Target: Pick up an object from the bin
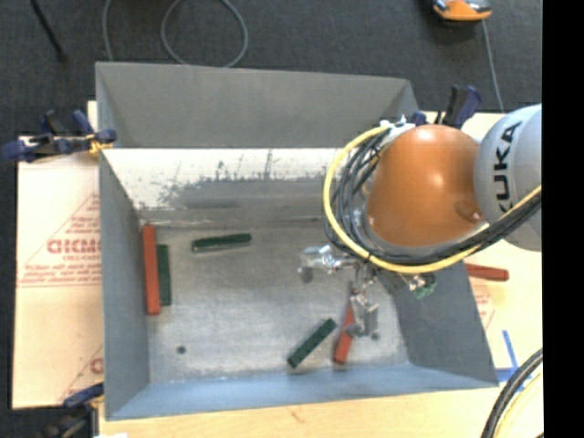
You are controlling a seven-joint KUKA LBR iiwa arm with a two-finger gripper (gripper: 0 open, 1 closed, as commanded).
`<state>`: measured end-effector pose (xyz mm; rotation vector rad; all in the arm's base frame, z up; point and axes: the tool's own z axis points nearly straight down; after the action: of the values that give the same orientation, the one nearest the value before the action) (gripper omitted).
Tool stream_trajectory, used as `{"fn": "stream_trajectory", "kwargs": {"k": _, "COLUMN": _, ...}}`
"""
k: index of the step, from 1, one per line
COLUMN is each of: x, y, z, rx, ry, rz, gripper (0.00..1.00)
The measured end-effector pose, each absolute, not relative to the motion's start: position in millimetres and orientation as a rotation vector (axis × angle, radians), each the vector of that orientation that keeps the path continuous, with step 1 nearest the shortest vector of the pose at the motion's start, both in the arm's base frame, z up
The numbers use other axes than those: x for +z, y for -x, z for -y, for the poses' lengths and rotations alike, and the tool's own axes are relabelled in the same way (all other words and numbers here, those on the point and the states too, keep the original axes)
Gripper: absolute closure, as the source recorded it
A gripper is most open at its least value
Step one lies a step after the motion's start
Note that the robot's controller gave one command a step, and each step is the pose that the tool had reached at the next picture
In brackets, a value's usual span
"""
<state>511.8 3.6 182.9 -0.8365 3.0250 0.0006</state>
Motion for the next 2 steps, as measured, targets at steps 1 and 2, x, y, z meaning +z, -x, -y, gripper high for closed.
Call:
{"fn": "stream_trajectory", "kwargs": {"k": 1, "x": 67.5, "y": -483.8, "z": 32.8, "rx": -0.001, "ry": 1.010, "rz": -2.970, "gripper": 0.00}}
{"fn": "stream_trajectory", "kwargs": {"k": 2, "x": 70.1, "y": -483.6, "z": 31.7, "rx": 0.000, "ry": 1.012, "rz": -2.970, "gripper": 1.00}}
